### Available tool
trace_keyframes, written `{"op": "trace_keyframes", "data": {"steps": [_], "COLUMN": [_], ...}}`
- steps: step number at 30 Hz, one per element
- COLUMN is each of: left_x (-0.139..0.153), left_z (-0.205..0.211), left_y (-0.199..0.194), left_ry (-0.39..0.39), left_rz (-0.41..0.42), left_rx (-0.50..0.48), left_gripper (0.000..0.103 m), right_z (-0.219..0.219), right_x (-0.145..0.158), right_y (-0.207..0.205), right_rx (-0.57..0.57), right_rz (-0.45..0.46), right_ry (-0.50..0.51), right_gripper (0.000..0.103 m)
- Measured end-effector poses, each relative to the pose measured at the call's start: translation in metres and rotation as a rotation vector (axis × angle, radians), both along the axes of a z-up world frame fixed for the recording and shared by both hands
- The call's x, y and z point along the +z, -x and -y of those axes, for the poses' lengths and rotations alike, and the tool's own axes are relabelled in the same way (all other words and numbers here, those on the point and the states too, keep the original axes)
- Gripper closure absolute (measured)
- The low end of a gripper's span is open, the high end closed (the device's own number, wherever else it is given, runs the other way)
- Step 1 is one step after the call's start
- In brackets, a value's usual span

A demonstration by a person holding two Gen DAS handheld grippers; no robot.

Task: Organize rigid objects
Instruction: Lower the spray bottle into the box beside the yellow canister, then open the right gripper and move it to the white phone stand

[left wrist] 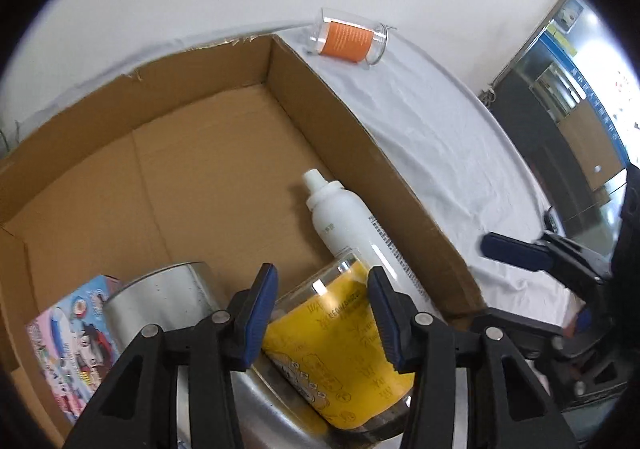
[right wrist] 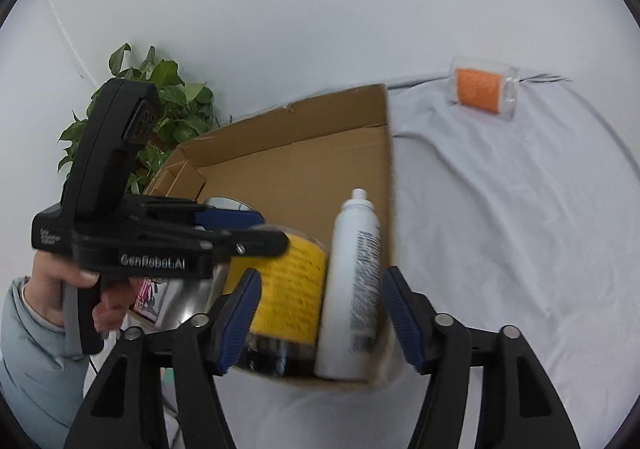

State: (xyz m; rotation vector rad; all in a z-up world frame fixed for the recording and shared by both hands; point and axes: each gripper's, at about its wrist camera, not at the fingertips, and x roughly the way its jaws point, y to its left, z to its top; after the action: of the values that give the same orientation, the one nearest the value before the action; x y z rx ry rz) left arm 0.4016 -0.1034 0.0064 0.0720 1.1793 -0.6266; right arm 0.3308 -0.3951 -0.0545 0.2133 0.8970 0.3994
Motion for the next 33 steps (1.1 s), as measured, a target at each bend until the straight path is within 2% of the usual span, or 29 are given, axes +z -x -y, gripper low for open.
{"op": "trace_keyframes", "data": {"steps": [4, 6, 8, 9, 11, 12, 13, 16, 18, 21, 25, 27, 29, 33], "left_x": [0.004, 0.008, 0.010, 0.010, 0.025, 0.038, 0.051, 0.077, 0.085, 0.074, 0.043, 0.025, 0.012, -0.016], "left_z": [-0.003, -0.006, -0.008, -0.010, -0.022, -0.037, -0.054, -0.103, -0.136, -0.170, -0.194, -0.198, -0.199, -0.194], "left_y": [0.009, 0.017, 0.029, 0.047, 0.073, 0.094, 0.117, 0.190, 0.239, 0.289, 0.327, 0.339, 0.348, 0.358], "left_ry": [-0.035, -0.037, -0.024, -0.015, 0.022, 0.041, 0.057, 0.074, 0.040, -0.008, -0.062, -0.027, 0.025, 0.060], "left_rz": [0.023, 0.015, 0.042, 0.088, 0.185, 0.233, 0.281, 0.451, 0.515, 0.500, 0.396, 0.359, 0.332, 0.308], "left_rx": [0.010, 0.000, 0.014, 0.036, 0.085, 0.118, 0.155, 0.290, 0.371, 0.483, 0.545, 0.541, 0.544, 0.572], "left_gripper": [0.057, 0.057, 0.057, 0.057, 0.045, 0.024, 0.014, 0.014, 0.014, 0.014, 0.014, 0.014, 0.014, 0.014], "right_z": [0.001, -0.003, -0.013, -0.018, -0.025, -0.029, -0.034, -0.059, -0.084, -0.122, -0.173, -0.199, -0.222, -0.249], "right_x": [-0.003, -0.003, 0.000, 0.004, 0.010, 0.012, 0.013, 0.011, 0.008, 0.000, -0.016, -0.030, -0.048, -0.067], "right_y": [0.042, 0.059, 0.080, 0.092, 0.114, 0.126, 0.138, 0.166, 0.188, 0.216, 0.248, 0.258, 0.263, 0.270], "right_rx": [-0.016, -0.011, -0.013, -0.017, -0.016, -0.018, -0.019, 0.022, 0.078, 0.188, 0.296, 0.299, 0.283, 0.242], "right_rz": [0.013, 0.025, 0.058, 0.083, 0.127, 0.148, 0.163, 0.174, 0.187, 0.182, 0.138, 0.070, -0.016, -0.064], "right_ry": [-0.009, -0.005, 0.026, 0.047, 0.060, 0.058, 0.056, 0.054, 0.066, 0.066, 0.111, 0.143, 0.166, 0.154], "right_gripper": [0.038, 0.032, 0.012, 0.008, 0.001, 0.001, 0.001, 0.001, 0.001, 0.001, 0.001, 0.001, 0.006, 0.008]}}
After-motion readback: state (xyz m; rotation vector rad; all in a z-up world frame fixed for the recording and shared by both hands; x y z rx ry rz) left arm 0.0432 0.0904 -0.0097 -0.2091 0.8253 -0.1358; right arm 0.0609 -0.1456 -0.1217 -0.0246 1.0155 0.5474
